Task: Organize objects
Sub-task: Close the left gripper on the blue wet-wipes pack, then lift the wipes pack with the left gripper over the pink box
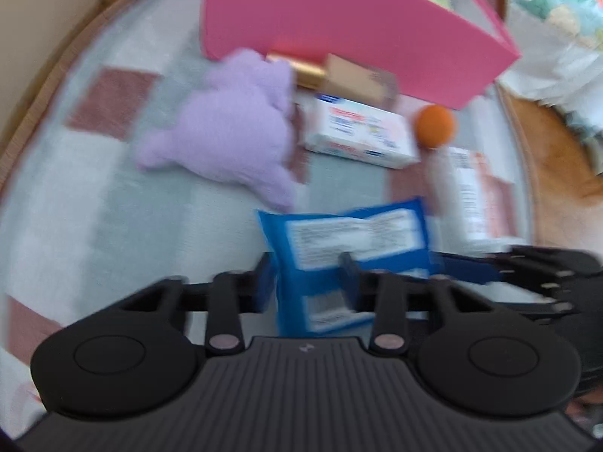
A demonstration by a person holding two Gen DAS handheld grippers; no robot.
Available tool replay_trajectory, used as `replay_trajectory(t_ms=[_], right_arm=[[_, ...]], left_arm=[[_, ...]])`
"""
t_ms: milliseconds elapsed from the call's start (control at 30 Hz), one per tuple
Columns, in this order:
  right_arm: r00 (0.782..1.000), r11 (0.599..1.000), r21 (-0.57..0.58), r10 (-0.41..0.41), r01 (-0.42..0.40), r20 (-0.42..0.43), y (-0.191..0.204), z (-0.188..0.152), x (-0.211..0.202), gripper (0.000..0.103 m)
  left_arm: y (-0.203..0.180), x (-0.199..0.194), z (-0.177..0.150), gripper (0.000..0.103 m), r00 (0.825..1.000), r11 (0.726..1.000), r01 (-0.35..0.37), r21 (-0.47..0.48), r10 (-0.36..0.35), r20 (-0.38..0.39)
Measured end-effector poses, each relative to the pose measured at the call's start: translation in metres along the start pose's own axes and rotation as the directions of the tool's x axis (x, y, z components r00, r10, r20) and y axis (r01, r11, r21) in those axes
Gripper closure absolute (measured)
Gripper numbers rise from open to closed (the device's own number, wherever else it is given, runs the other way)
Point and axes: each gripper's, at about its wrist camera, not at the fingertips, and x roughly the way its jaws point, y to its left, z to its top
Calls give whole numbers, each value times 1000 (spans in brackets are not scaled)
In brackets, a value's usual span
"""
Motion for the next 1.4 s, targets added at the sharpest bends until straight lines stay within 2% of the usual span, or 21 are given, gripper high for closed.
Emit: replay_trajectory(t_ms=[200,267,300,367,433,533,667,800,933,1100,1400], right_arm=[[1000,1000,-21,-11,11,20,2,-3,1,62],[1000,1000,-18,-15,16,16,3,-2,2,62],[1000,1000,-22,-21,21,12,4,-1,2,62],[999,997,-59,-44,44,14,10,-1,3,62],[999,998,-51,-49,49,14,10,-1,3,60],[999,999,-35,-28,29,15,5,-2,1,60],[1000,1000,-23,6,-6,3,2,-4,-4,59],[998,998,-33,48,-47,30,5,-4,-24,49],[996,996,-75,61,-57,63,12,0,-48,42],[991,996,-70,71,-64,113,14,11,-78,40],[976,986,-166,25,12,218,32,58,-137,35]], left_arm=[[-20,-2,-9,68,994,993,-99,64,96,44],[-27,0,-9,64,993,989,-112,94,109,38],[-26,0,-9,58,994,989,-111,94,109,31],[-19,0,-10,55,996,995,-87,57,86,14],[-17,-1,-10,62,997,996,-74,47,73,11],[-20,-7,-12,70,998,997,-63,55,62,10],[-19,-15,-14,70,1000,1000,-12,-1,12,-8],[-29,-37,-12,70,999,1000,-9,16,8,44],[-35,-63,-4,70,996,999,40,18,-42,84],[-51,-96,6,70,989,997,42,71,-52,140],[-73,-151,49,70,971,991,70,112,-93,221]])
